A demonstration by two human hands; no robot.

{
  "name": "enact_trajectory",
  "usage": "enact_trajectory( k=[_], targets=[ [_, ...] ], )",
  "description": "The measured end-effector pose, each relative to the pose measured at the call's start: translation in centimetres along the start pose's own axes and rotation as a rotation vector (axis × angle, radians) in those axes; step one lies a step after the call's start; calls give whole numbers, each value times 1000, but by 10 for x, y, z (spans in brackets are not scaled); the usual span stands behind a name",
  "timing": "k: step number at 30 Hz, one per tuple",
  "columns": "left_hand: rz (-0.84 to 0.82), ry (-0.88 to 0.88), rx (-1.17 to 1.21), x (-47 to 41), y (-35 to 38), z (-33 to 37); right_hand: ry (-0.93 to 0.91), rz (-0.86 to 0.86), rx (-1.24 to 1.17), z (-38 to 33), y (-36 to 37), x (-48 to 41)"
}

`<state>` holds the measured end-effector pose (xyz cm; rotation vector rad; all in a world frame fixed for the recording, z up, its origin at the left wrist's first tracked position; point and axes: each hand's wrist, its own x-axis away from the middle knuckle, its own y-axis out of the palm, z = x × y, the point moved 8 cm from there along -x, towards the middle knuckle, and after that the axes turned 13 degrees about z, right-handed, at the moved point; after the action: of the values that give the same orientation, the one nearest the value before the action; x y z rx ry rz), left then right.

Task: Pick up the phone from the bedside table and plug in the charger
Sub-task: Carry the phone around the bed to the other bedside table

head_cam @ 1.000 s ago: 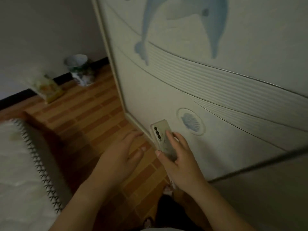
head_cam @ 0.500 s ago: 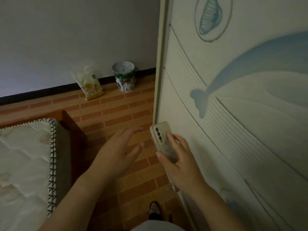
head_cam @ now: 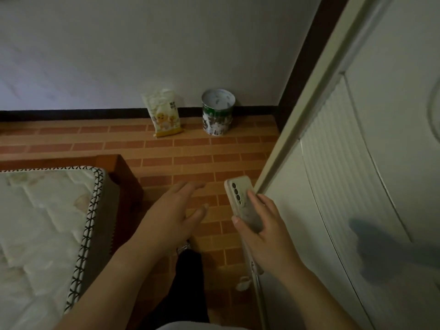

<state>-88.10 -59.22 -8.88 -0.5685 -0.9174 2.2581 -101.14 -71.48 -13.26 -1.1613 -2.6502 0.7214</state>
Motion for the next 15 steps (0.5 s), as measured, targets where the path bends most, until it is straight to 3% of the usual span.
enact_trajectory(
  k=[9, 15],
  targets=[
    [14, -2, -65, -172, -53, -95, -44, -55, 78, -49, 106, -188],
    [91, -111, -109, -246, -114, -169, -86, -164, -5, -100, 186, -284]
  ],
)
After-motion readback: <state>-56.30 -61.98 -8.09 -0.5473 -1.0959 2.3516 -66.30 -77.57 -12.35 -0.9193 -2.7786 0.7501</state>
